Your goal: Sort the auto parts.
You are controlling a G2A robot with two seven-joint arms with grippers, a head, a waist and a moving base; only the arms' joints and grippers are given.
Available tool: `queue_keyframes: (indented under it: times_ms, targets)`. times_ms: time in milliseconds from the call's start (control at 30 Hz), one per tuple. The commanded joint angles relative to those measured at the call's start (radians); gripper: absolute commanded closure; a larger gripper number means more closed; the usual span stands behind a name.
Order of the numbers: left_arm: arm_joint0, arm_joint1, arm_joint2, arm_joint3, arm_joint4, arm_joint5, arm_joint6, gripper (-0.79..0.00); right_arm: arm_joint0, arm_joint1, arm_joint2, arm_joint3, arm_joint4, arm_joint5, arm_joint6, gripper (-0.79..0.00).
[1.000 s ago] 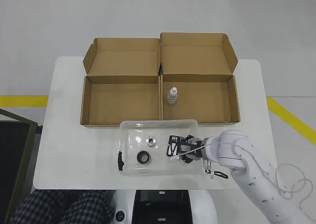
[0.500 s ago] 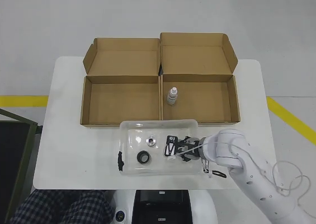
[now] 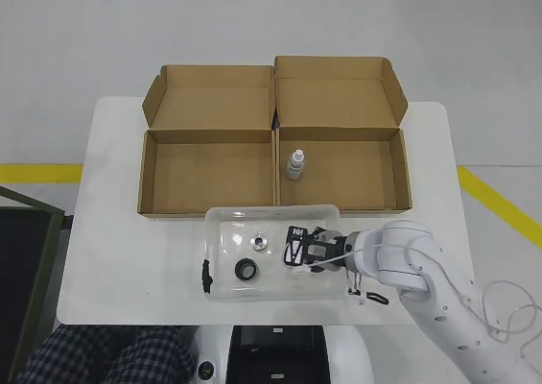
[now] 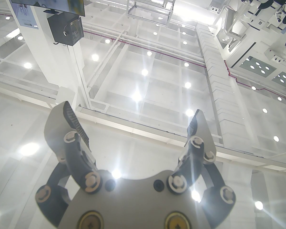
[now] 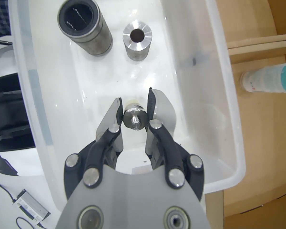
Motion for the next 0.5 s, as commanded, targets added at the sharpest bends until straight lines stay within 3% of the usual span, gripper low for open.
queue_keyframes:
  times_ms: [0,467]
  targets:
    - [0.000,0.000,0.000,0.000,0.000,0.000,0.000,-0.785,-0.005,0.001,0.010,-0.009,0.000,0.008,-0.036,0.000]
    - [0.000,0.000,0.000,0.000,0.000,0.000,0.000,-0.785,-0.067,0.007,0.133,-0.069,0.158,0.032,-0.470,0.000]
